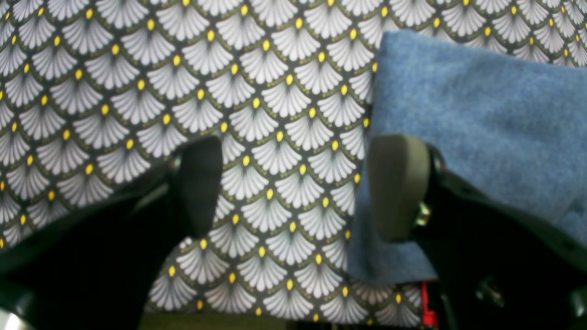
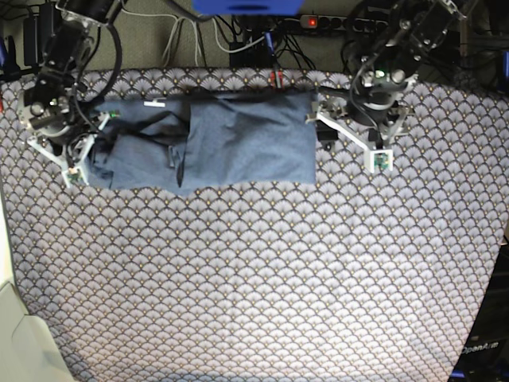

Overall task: Fold the T-shirt properly
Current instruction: 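Grasp the band's other end with the right gripper, then fold the held end over onto the shirt stack with the right gripper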

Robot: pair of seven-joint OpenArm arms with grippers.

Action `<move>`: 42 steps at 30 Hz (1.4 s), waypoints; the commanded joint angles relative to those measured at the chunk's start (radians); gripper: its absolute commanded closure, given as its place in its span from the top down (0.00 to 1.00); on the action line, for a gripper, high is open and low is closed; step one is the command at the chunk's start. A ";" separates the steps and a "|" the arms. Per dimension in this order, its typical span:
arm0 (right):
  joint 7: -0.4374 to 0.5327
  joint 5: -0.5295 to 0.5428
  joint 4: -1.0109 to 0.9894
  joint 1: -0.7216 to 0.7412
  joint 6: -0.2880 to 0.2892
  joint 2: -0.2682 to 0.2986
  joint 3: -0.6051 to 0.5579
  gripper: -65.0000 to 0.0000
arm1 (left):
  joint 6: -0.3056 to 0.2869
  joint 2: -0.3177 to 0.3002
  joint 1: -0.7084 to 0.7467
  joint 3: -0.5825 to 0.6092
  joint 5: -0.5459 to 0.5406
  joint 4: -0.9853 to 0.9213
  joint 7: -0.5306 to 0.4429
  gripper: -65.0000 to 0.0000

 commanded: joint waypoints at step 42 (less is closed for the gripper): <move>0.020 0.007 0.252 -0.065 -0.004 -0.151 -0.420 0.00 | -0.002 -0.034 0.043 -0.209 0.012 -0.069 -0.012 0.75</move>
